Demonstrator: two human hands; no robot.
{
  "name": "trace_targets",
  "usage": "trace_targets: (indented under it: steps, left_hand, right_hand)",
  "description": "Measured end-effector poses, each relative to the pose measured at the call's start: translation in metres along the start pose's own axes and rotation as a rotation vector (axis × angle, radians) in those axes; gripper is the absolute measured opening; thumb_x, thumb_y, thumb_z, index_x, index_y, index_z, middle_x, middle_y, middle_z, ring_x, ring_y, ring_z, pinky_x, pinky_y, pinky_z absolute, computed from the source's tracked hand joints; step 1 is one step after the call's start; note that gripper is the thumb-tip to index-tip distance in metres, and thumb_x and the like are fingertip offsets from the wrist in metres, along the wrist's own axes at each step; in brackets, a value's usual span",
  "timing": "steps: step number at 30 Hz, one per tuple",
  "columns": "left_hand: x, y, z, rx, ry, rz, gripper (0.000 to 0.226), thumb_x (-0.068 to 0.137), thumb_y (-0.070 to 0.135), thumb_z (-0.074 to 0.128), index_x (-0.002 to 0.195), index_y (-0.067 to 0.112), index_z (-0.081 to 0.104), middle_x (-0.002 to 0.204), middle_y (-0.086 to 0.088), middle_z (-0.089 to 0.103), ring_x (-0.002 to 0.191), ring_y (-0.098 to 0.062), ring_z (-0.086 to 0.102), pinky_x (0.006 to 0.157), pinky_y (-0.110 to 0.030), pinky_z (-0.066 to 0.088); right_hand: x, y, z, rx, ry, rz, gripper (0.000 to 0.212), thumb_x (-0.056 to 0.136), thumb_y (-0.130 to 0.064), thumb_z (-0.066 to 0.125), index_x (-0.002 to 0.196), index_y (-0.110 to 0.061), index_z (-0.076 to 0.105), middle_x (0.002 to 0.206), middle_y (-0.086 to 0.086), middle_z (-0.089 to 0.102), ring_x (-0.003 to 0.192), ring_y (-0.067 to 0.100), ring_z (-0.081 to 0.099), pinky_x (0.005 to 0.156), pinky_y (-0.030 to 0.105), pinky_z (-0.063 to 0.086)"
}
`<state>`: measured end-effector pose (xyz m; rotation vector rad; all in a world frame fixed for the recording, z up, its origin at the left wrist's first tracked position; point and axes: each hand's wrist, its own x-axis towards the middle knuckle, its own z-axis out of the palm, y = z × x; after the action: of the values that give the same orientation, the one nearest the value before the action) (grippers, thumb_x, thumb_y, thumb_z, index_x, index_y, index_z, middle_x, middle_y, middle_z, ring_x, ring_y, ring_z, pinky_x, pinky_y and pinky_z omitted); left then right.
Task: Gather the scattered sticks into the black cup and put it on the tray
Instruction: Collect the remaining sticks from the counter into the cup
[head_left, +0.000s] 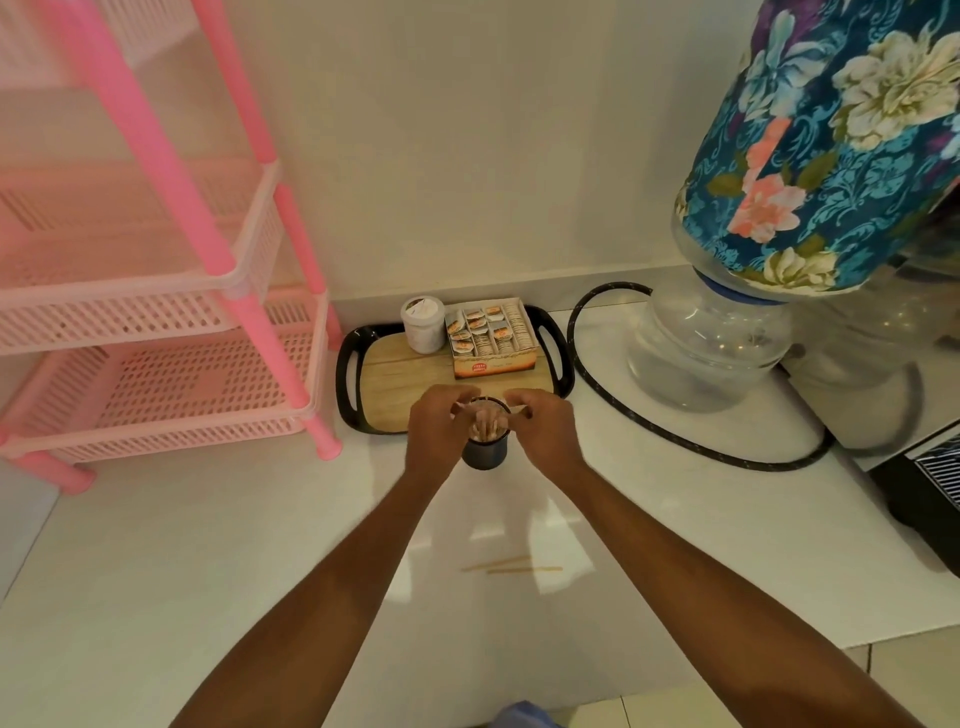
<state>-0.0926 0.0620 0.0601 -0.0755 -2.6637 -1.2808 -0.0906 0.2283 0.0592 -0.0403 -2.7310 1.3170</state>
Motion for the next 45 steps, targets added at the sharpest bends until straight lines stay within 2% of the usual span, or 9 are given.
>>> trace_targets:
  steps: [5,9,12,16,19,21,24,28,45]
  left_hand:
    - [-0.03,-0.031,0.0,-0.014,0.094,-0.137,0.034,0.096,0.004,0.07,0.13,0.006,0.07,0.115,-0.012,0.075,0.103,-0.027,0.07,0.092,-0.038,0.057]
    - [-0.068,-0.057,0.011,0.075,-0.29,-0.273,0.066,0.092,0.034,0.079,0.15,0.017,0.053,0.147,-0.011,0.056,0.133,-0.031,0.058,0.11,-0.045,0.049]
    - [-0.104,-0.075,0.029,0.464,-0.702,-0.14,0.117,0.083,0.075,0.067,0.168,0.019,0.009,0.177,-0.01,-0.001,0.164,-0.031,0.0,0.132,-0.05,0.013]
    - [-0.146,-0.088,0.048,0.693,-0.746,0.108,0.121,0.083,0.092,0.038,0.165,0.023,-0.019,0.167,-0.012,-0.037,0.156,-0.036,-0.033,0.128,-0.058,-0.014]
    - [-0.154,-0.088,0.048,0.623,-0.593,0.112,0.091,0.098,0.076,0.037,0.168,0.028,0.004,0.175,-0.005,-0.016,0.163,-0.028,-0.017,0.131,-0.051,-0.006]
    - [-0.158,-0.085,0.046,0.546,-0.504,0.112,0.071,0.102,0.061,0.048,0.163,0.028,0.033,0.176,-0.005,0.014,0.164,-0.027,0.01,0.133,-0.047,0.013]
    - [-0.163,-0.077,0.045,0.492,-0.395,0.172,0.041,0.093,0.037,0.074,0.133,0.026,0.072,0.142,-0.007,0.065,0.134,-0.029,0.06,0.103,-0.04,0.052]
    - [-0.171,-0.071,0.047,0.509,-0.29,0.233,0.018,0.074,0.021,0.093,0.089,0.024,0.083,0.084,0.003,0.071,0.077,-0.018,0.07,0.059,-0.027,0.053]
    - [-0.176,-0.071,0.062,0.598,-0.412,0.125,0.018,0.095,0.02,0.05,0.107,0.021,0.063,0.109,0.002,0.059,0.103,-0.022,0.055,0.08,-0.033,0.04]
  right_hand:
    - [-0.014,0.031,-0.013,0.021,-0.005,0.133,0.041,0.088,-0.012,0.082,0.128,-0.014,0.071,0.12,0.003,0.072,0.083,0.004,0.065,0.074,0.006,0.045]
    - [-0.043,0.058,-0.012,-0.121,-0.312,0.136,0.077,0.076,-0.041,0.091,0.143,-0.022,0.059,0.141,0.003,0.058,0.116,0.017,0.062,0.095,0.03,0.052]
    - [-0.074,0.081,0.0,-0.518,-0.697,-0.094,0.122,0.073,-0.072,0.078,0.166,-0.023,0.017,0.174,0.007,0.005,0.161,0.027,0.006,0.129,0.046,0.021]
    - [-0.113,0.104,0.02,-0.78,-0.828,-0.373,0.127,0.076,-0.093,0.049,0.163,-0.028,-0.019,0.167,0.006,-0.035,0.152,0.029,-0.034,0.122,0.053,-0.013]
    - [-0.128,0.102,0.023,-0.729,-0.739,-0.387,0.101,0.091,-0.077,0.049,0.167,-0.027,0.003,0.174,0.011,-0.012,0.16,0.033,-0.013,0.127,0.054,-0.001]
    - [-0.133,0.098,0.021,-0.674,-0.624,-0.441,0.07,0.096,-0.047,0.067,0.157,-0.023,0.044,0.167,0.02,0.031,0.154,0.039,0.032,0.122,0.052,0.033]
    - [-0.14,0.094,0.022,-0.648,-0.489,-0.537,0.041,0.087,-0.006,0.075,0.126,-0.016,0.073,0.125,0.014,0.07,0.109,0.032,0.069,0.08,0.04,0.062]
    - [-0.143,0.086,0.022,-0.764,-0.492,-0.499,0.029,0.087,0.0,0.059,0.109,-0.011,0.074,0.104,0.007,0.069,0.098,0.027,0.064,0.073,0.039,0.056]
    - [-0.151,0.08,0.029,-0.808,-0.424,-0.523,0.038,0.048,-0.002,0.089,0.08,-0.015,0.071,0.078,0.002,0.068,0.067,0.017,0.063,0.055,0.026,0.053]
